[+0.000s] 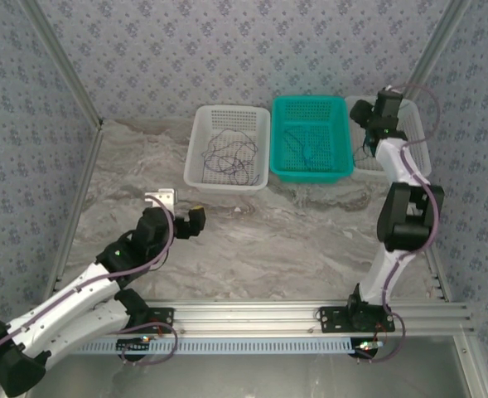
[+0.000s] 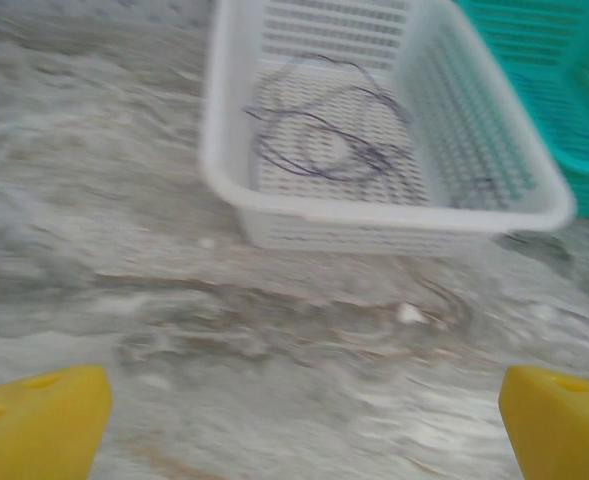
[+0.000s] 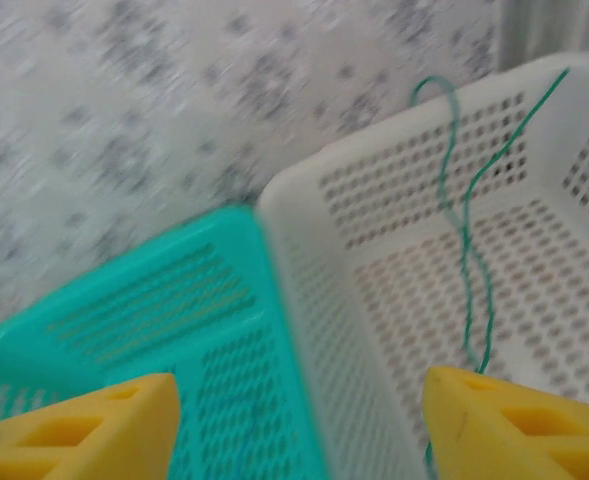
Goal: Untangle the cables
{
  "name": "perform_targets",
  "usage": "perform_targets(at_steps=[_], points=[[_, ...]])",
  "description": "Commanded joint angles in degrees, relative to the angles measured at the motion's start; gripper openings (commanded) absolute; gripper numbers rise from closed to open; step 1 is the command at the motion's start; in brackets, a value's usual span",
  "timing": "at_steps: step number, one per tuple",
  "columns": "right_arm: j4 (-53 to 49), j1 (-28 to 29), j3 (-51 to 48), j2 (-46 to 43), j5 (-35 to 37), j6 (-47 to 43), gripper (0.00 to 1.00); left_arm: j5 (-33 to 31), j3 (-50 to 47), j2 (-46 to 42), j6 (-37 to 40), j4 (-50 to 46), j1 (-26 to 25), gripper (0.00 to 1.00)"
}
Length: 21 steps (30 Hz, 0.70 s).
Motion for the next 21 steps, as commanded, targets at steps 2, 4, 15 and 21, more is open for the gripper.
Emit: perform_targets(at_steps=[2,4,15,21], points=[[6.54,4.63,-18.99,-15.42,-0.35,-3.65,0.7,-14.3,-1.35,-2.34,6.55,-0.26,2.39,0.99],[6.64,7.72,-27.2,-23.52,3.92,-6.47,0.71,-17.84,-3.46,-2.73,9.46,2.17,3.47,0.99],[17.24,12.89,-63.85,-53.15,26.95,-12.95,0.76,-18.53,-15.74,0.41,22.42,23.69,18.62,0.99],[30.66,8.2,-65.69,-34.33,24.69,-12.2,0.83,-6.45,-21.11,6.97,22.21,36.89,29.44,0.99]])
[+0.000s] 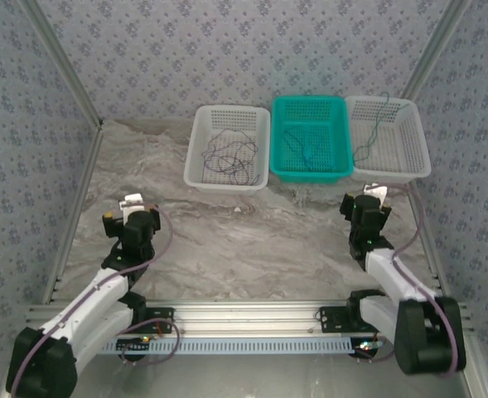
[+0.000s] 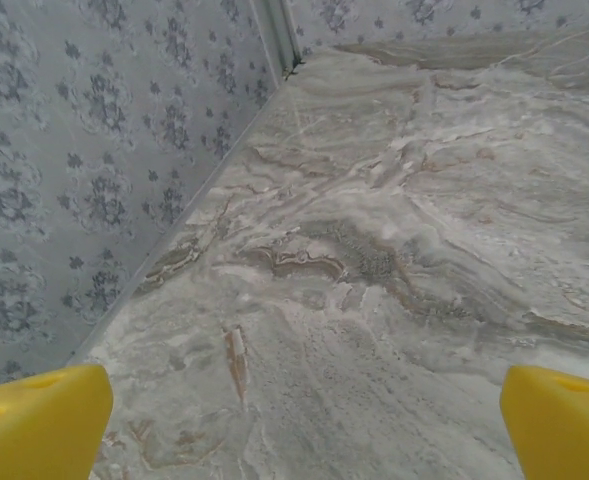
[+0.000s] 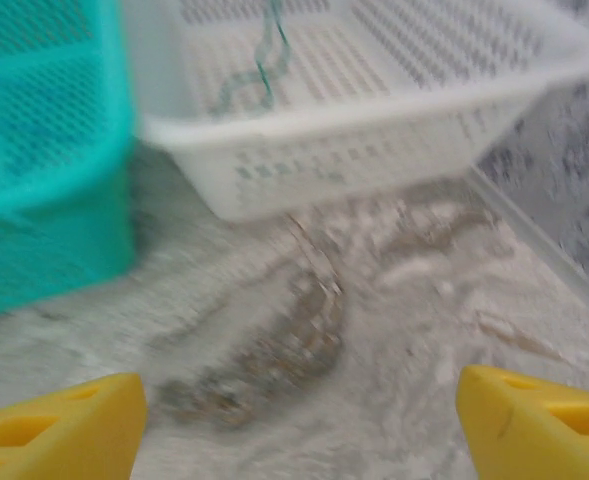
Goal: Untangle the cables
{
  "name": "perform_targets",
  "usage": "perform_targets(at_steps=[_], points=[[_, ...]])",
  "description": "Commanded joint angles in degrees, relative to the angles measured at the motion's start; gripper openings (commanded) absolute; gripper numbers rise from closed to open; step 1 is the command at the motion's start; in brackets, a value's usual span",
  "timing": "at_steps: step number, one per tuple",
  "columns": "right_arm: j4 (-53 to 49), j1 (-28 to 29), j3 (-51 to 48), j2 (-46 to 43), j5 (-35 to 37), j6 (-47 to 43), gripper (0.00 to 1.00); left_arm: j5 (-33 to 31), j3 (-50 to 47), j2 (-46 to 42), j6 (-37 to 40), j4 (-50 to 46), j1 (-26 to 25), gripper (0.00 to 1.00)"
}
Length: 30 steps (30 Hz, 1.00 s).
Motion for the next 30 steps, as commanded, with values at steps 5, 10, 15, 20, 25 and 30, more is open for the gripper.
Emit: perform_targets(at_steps=[5,10,15,20,25,30], points=[[23.68,3.18,2.51,18.35,3.72,-8.06,0.85,17.08,-1.52,11.37,2.14,17.98,10.82,0.99],[32.21,-4.28,1.27,25.07,-15.5,-9.66,1.0,25.56,0.58,22.12,1.76,29.28,15.98,0.99],[28.96,-3.37,2.31,24.77,-14.39,-10.35,1.0,28.86,6.42,44.39,4.04,45.95,17.25,0.99],[30.17,-3.28,1.97,24.79,-14.23,-10.51,1.0,28.46,8.14,41.02,1.9,36.99,17.79,0.99],[29.56,-3.77,2.33,24.87,-16.96,-10.85,1.0,27.52,7.19,41.95,2.3,40.66,17.56,0.99],[29.57,-3.77,2.33,24.86,-16.99,-10.9,1.0,27.89,7.44,41.78,2.41,39.74,17.58,0.99]])
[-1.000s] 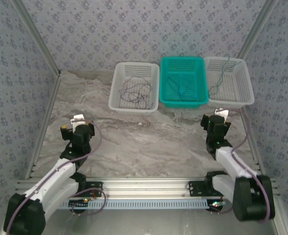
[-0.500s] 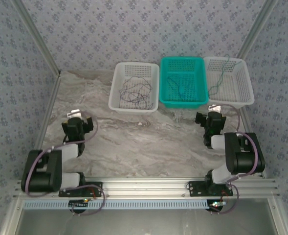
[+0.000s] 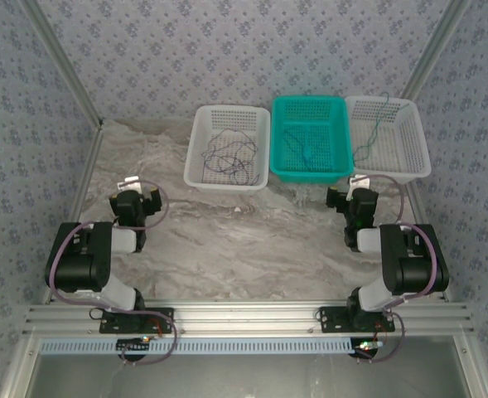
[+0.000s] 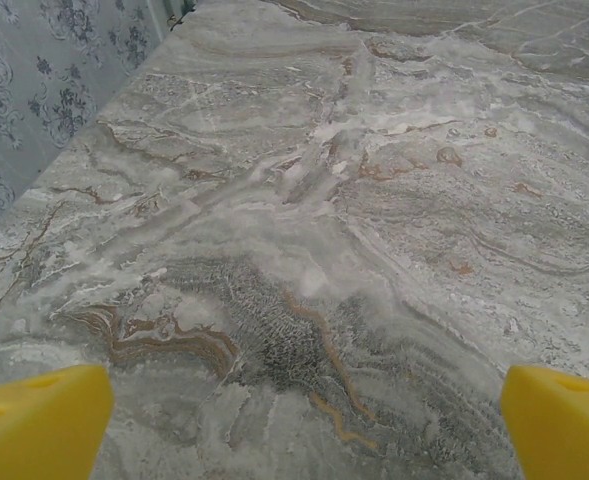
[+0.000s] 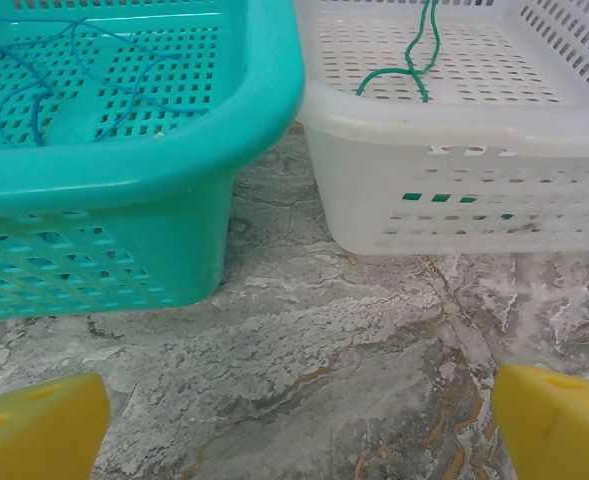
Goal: Untangle the cables
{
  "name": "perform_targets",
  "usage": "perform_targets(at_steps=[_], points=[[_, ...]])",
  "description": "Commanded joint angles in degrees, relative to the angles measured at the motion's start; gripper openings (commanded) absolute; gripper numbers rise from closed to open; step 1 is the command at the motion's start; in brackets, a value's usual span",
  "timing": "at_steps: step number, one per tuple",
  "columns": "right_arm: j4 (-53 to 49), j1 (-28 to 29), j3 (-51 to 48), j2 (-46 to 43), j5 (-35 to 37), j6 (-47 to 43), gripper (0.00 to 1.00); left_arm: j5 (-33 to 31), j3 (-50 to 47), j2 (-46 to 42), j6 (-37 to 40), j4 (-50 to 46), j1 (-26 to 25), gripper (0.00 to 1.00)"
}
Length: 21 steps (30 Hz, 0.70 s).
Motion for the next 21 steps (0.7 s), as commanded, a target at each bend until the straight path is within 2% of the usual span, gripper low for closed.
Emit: perform_targets(at_steps=[1,14,16,18,19,21], points=[[0.74,-0.31,0.52,0.25,-0.84,-0.73,1.0,0.61,0.93,-0.95,-0.28,1.34,0.13,0.99],[0.5,-0.45,0.76,0.29,-1.04,-0.78,1.0,0.62,0.87,-0.78,-0.19,1.65,0.08,0.99],[-1.04,-1.43,1.34,0.41,-5.39,-1.26,1.0,0.64,0.87,-0.8,-0.12,1.63,0.11,0.99],[-0.58,-1.41,1.14,0.39,-5.59,-1.33,1.0,0.62,0.85,-0.84,-0.14,1.65,0.07,0.99],[-0.09,-1.42,0.86,0.32,-5.39,-1.3,1.0,0.6,0.83,-0.81,-0.12,1.64,0.06,0.99],[-0.08,-0.41,-0.2,-1.8,1.52,0.22,1.0,0.62,0.91,-0.84,-0.18,1.65,0.05,0.99]])
